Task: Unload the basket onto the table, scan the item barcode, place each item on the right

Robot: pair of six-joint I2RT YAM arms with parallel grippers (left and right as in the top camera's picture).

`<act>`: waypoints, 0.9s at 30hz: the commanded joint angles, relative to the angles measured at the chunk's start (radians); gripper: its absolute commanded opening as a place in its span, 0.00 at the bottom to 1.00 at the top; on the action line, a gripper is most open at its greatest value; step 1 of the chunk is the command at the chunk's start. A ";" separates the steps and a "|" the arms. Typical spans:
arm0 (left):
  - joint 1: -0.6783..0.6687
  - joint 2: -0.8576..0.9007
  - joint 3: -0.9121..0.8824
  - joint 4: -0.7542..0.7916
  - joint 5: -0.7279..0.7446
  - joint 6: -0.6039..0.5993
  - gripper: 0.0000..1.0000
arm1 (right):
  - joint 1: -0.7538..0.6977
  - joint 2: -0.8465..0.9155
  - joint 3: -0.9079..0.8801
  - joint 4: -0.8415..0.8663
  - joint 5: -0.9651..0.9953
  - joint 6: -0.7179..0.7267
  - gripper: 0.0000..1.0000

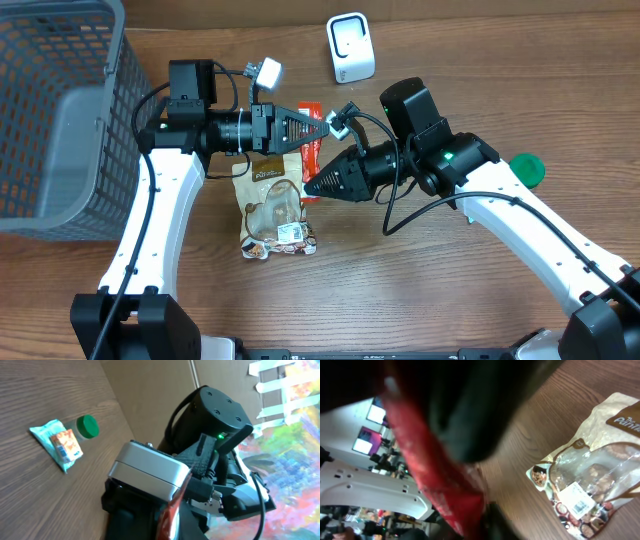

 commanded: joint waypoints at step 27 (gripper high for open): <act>0.062 -0.002 0.009 0.140 -0.033 -0.474 0.04 | -0.065 -0.012 0.000 0.061 -0.174 -0.104 0.42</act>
